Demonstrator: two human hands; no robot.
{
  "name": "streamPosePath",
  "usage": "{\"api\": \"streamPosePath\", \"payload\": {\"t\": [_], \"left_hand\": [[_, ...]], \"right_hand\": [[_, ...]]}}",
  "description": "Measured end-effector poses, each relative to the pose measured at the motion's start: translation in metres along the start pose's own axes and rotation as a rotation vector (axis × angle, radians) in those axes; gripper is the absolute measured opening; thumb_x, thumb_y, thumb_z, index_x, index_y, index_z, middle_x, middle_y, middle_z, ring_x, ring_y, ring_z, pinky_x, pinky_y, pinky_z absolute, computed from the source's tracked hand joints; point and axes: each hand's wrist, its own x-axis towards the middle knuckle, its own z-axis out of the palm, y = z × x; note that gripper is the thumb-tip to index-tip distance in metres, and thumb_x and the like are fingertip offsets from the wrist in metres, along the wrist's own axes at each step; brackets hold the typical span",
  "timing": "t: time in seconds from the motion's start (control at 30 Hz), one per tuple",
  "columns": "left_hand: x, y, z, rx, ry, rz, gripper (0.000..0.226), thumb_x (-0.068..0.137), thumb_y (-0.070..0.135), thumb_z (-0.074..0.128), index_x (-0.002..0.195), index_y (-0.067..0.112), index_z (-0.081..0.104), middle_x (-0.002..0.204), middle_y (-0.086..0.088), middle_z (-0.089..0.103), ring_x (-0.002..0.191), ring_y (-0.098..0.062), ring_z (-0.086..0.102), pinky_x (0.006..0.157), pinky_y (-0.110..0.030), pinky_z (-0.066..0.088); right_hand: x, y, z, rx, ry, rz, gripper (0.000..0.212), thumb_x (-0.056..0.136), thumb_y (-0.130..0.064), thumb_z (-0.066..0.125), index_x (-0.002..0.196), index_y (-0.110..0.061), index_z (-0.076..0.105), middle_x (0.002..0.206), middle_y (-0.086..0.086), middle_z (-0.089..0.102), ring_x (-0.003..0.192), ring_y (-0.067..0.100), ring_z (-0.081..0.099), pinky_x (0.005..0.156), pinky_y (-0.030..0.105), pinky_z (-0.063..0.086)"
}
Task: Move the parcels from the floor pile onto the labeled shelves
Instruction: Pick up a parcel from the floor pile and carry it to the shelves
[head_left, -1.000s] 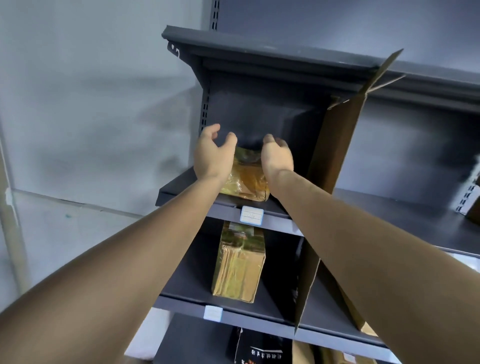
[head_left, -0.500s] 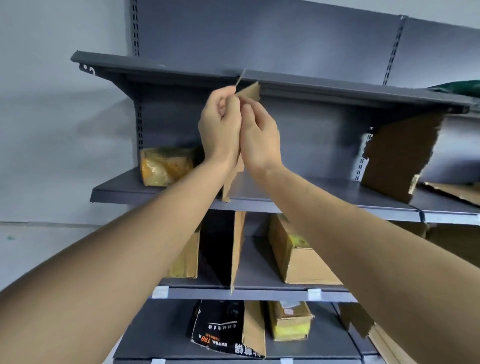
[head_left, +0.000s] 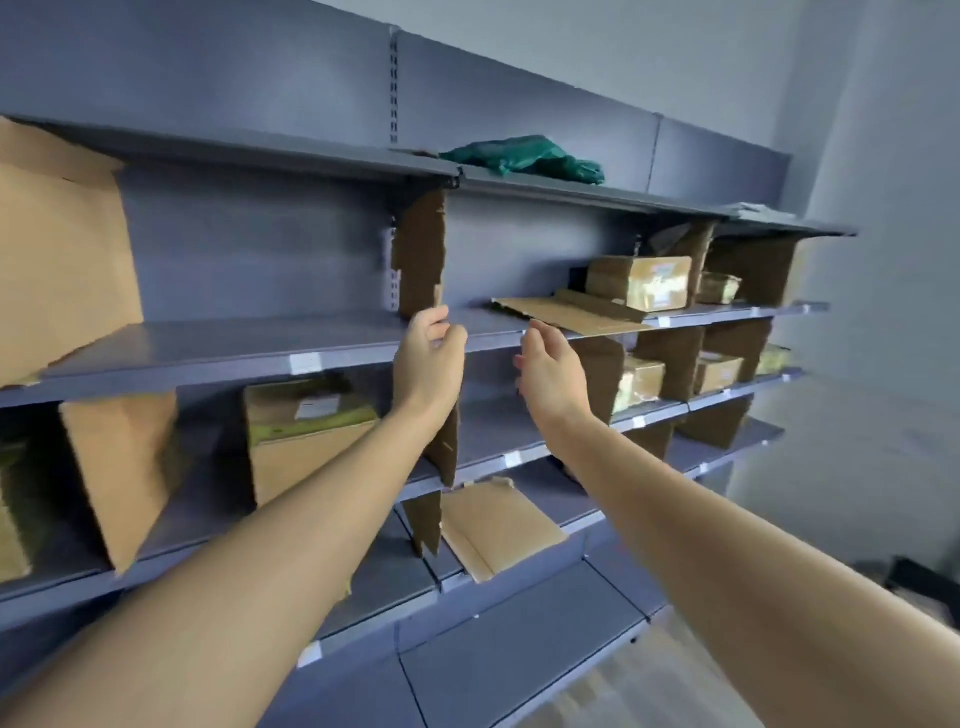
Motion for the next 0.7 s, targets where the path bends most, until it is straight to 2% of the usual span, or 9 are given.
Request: {"api": "streamPosePath", "payload": {"t": [0.1, 0.17, 0.23, 0.33, 0.4, 0.43, 0.5, 0.63, 0.7], "left_hand": [[-0.023, -0.004, 0.082, -0.036, -0.137, -0.082, 0.039, 0.095, 0.021, 0.050, 0.134, 0.019, 0.054, 0.127, -0.004, 0.063, 0.112, -0.022, 0.060, 0.101, -0.037, 0.046], [-0.038, -0.004, 0.138, -0.065, -0.224, -0.120, 0.039, 0.094, 0.021, 0.051, 0.133, 0.019, 0.055, 0.128, -0.005, 0.062, 0.112, -0.025, 0.061, 0.103, -0.042, 0.047], [-0.057, -0.001, 0.194, -0.089, -0.302, -0.142, 0.038, 0.094, 0.022, 0.052, 0.132, 0.017, 0.056, 0.127, -0.005, 0.063, 0.111, -0.026, 0.062, 0.101, -0.043, 0.048], [-0.087, 0.002, 0.281, -0.102, -0.431, -0.154, 0.037, 0.095, 0.023, 0.052, 0.130, 0.014, 0.057, 0.125, -0.010, 0.065, 0.112, -0.029, 0.061, 0.100, -0.043, 0.049], [-0.109, 0.004, 0.338, -0.127, -0.522, -0.157, 0.037, 0.094, 0.021, 0.052, 0.131, 0.014, 0.057, 0.125, -0.011, 0.065, 0.113, -0.029, 0.061, 0.100, -0.042, 0.048], [-0.120, 0.006, 0.366, -0.151, -0.567, -0.161, 0.038, 0.095, 0.020, 0.052, 0.132, 0.013, 0.056, 0.126, -0.010, 0.064, 0.113, -0.029, 0.061, 0.100, -0.041, 0.048], [-0.139, 0.009, 0.422, -0.193, -0.660, -0.164, 0.038, 0.096, 0.018, 0.053, 0.133, 0.012, 0.055, 0.126, -0.010, 0.063, 0.114, -0.028, 0.061, 0.100, -0.038, 0.047], [-0.169, 0.014, 0.530, -0.255, -0.814, -0.163, 0.039, 0.096, 0.022, 0.053, 0.134, 0.016, 0.054, 0.130, -0.007, 0.062, 0.117, -0.027, 0.060, 0.104, -0.043, 0.047], [-0.180, 0.015, 0.580, -0.266, -0.872, -0.176, 0.039, 0.096, 0.024, 0.052, 0.134, 0.018, 0.054, 0.130, -0.004, 0.061, 0.116, -0.025, 0.060, 0.103, -0.040, 0.046]], "right_hand": [[0.006, 0.033, -0.092, -0.041, 0.117, 0.096, 0.055, 0.095, -0.048, 0.036, 0.141, -0.024, 0.054, 0.131, -0.005, 0.061, 0.127, 0.023, 0.058, 0.112, 0.048, 0.044], [0.004, 0.049, -0.151, -0.054, 0.189, 0.148, 0.041, 0.099, -0.043, 0.036, 0.127, -0.021, 0.058, 0.117, -0.005, 0.063, 0.119, 0.024, 0.062, 0.107, 0.046, 0.047], [0.001, 0.066, -0.206, -0.068, 0.274, 0.186, 0.023, 0.102, -0.037, 0.036, 0.111, -0.027, 0.055, 0.104, -0.005, 0.063, 0.110, 0.024, 0.063, 0.100, 0.043, 0.049], [0.000, 0.093, -0.282, -0.102, 0.396, 0.218, 0.030, 0.100, -0.041, 0.036, 0.110, -0.025, 0.060, 0.106, -0.005, 0.065, 0.112, 0.027, 0.064, 0.103, 0.049, 0.050], [0.003, 0.112, -0.331, -0.132, 0.469, 0.240, 0.032, 0.096, -0.042, 0.035, 0.097, -0.022, 0.060, 0.100, -0.005, 0.064, 0.111, 0.031, 0.064, 0.103, 0.055, 0.049], [0.004, 0.121, -0.355, -0.142, 0.504, 0.245, 0.030, 0.093, -0.044, 0.035, 0.094, -0.026, 0.060, 0.102, -0.005, 0.064, 0.113, 0.031, 0.063, 0.104, 0.055, 0.048], [0.009, 0.138, -0.401, -0.153, 0.559, 0.259, 0.026, 0.094, -0.044, 0.035, 0.103, -0.032, 0.056, 0.112, -0.005, 0.064, 0.117, 0.028, 0.061, 0.107, 0.053, 0.047], [0.029, 0.176, -0.493, -0.135, 0.666, 0.314, 0.026, 0.104, -0.036, 0.036, 0.117, -0.027, 0.057, 0.100, -0.012, 0.060, 0.109, 0.023, 0.063, 0.105, 0.049, 0.050], [0.038, 0.191, -0.537, -0.102, 0.708, 0.341, 0.025, 0.107, -0.034, 0.037, 0.120, -0.026, 0.056, 0.097, -0.007, 0.061, 0.097, 0.019, 0.062, 0.101, 0.046, 0.051]]}}
